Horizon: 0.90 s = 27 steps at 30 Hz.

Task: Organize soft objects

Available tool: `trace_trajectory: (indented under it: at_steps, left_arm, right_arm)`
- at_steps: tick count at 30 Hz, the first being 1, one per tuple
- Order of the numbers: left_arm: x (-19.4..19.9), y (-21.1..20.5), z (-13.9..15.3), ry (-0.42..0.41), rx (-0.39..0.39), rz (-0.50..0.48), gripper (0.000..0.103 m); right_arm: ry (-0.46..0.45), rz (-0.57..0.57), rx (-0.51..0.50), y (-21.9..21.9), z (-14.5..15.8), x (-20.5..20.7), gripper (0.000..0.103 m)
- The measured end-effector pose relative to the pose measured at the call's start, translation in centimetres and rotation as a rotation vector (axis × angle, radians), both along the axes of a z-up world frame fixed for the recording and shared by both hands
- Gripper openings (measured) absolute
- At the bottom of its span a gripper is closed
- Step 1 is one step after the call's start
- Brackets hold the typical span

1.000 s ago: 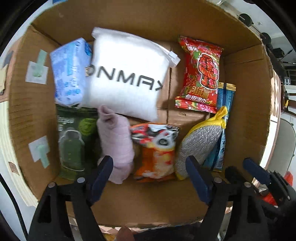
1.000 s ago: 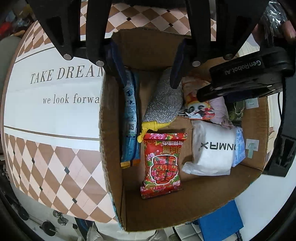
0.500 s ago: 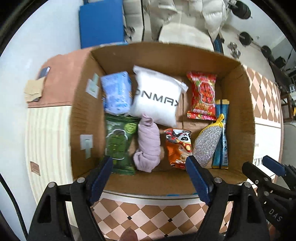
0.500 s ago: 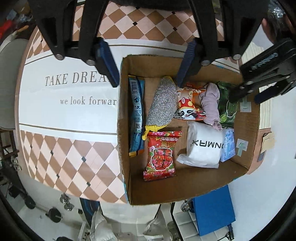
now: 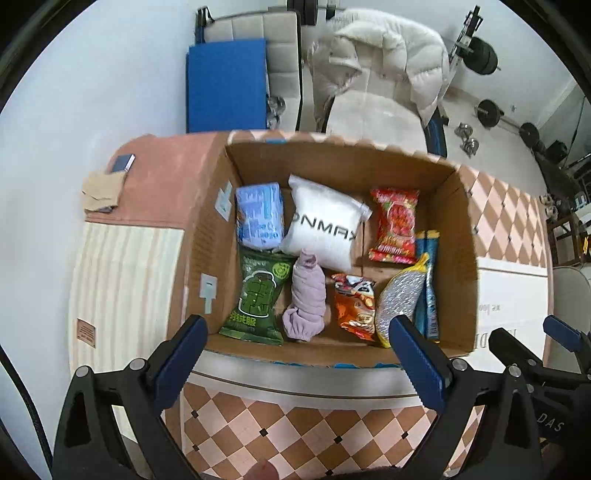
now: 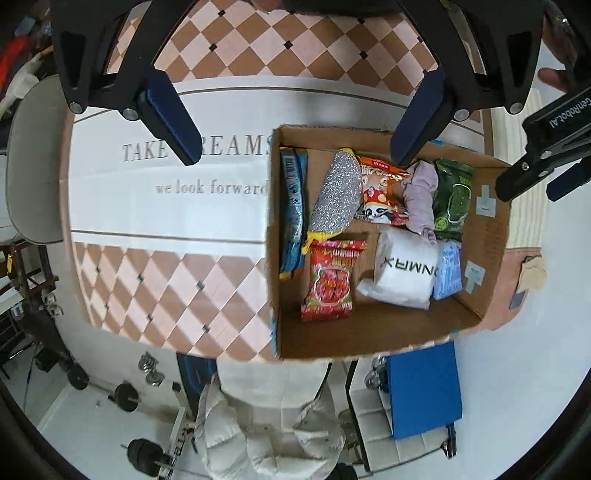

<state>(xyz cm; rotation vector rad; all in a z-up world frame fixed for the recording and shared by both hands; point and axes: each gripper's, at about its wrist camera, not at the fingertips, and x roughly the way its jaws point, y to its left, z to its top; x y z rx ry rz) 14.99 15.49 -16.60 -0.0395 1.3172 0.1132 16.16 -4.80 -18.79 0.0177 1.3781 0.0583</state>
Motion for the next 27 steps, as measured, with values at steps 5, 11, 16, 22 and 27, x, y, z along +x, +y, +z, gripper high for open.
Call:
trace_trajectory:
  at_steps: [5, 11, 16, 22, 27]
  left_arm:
    - [-2.5, -0.9, 5.4, -0.091, 0.009, -0.011, 0.101]
    - [-6.0, -1.8, 11.2, -0.182, -0.002, -0.011, 0.101]
    - [-8.6, -2.5, 14.8, -0.232, 0.002, -0.02, 0.101]
    - [-10.9, -2.6, 17.5, -0.276, 0.019, -0.02, 0.101]
    - [-12.1, -2.5, 18.7, -0.303, 0.028, -0.01, 0.101]
  right_arm:
    - [-0.087, -0.009, 0.019, -1.1, 5.3, -2.4, 0.103]
    - [-0.206, 0.003, 0.029, -1.9, 12.6, -6.3, 0.103]
    - [-0.298, 0.029, 0.018, -1.9, 17.7, -9.1, 0.103]
    - [-0.365, 0.048, 0.02, -1.7, 21.4, -11.8, 0.103]
    - [-0.381, 0.048, 0.017, -1.9, 22.6, -13.2, 0.103]
